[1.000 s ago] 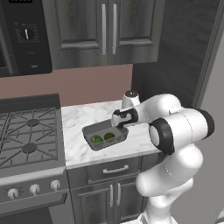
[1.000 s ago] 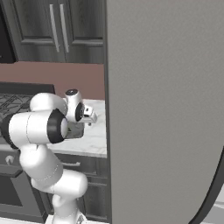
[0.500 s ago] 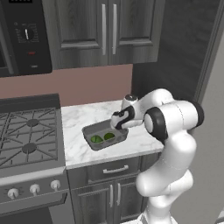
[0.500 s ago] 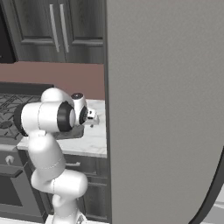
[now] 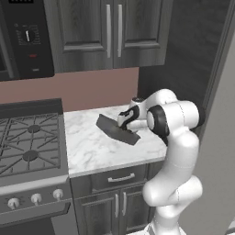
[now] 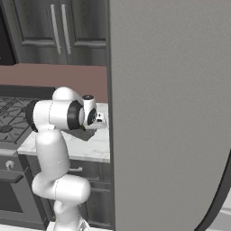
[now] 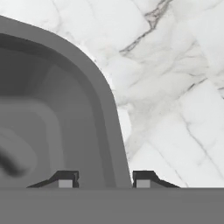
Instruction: Take the avocado and lime out of the freezer and place them in the tupperware container on the counter. Then put the tupperware containing the vegetables back in the freezer.
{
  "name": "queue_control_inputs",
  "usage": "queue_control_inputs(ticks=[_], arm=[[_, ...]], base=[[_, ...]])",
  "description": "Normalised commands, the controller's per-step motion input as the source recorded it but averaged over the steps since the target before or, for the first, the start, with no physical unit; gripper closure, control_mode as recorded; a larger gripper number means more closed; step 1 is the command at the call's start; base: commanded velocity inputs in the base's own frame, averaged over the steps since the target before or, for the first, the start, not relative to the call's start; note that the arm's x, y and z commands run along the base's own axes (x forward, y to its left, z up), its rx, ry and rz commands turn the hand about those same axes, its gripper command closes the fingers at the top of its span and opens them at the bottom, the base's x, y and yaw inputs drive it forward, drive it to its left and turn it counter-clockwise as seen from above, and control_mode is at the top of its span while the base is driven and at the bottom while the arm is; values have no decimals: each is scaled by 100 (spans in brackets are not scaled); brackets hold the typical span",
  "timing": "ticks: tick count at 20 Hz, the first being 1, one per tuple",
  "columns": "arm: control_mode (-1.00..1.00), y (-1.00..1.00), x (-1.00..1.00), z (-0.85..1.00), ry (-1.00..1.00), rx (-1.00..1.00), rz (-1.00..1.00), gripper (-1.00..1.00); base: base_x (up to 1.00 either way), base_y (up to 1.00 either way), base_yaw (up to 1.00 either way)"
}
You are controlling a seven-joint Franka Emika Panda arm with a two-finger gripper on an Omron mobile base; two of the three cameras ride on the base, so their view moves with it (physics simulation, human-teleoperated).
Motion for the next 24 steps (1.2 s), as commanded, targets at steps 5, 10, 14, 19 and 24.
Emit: queue_control_inputs(ticks=[5,10,14,19,24], arm=[[-100,8,-3,-16,3,0,2,100],[-100,16,-31,0,0,0,0,100],[-100,14,-55,13,-1,0,-1,100],[-100,9,-57,44,-7,0,-8,100],[-100,1,-57,81,-14,0,-15,100]], base=[[0,0,0],[0,0,0],[0,0,0],[0,0,0],[0,0,0]])
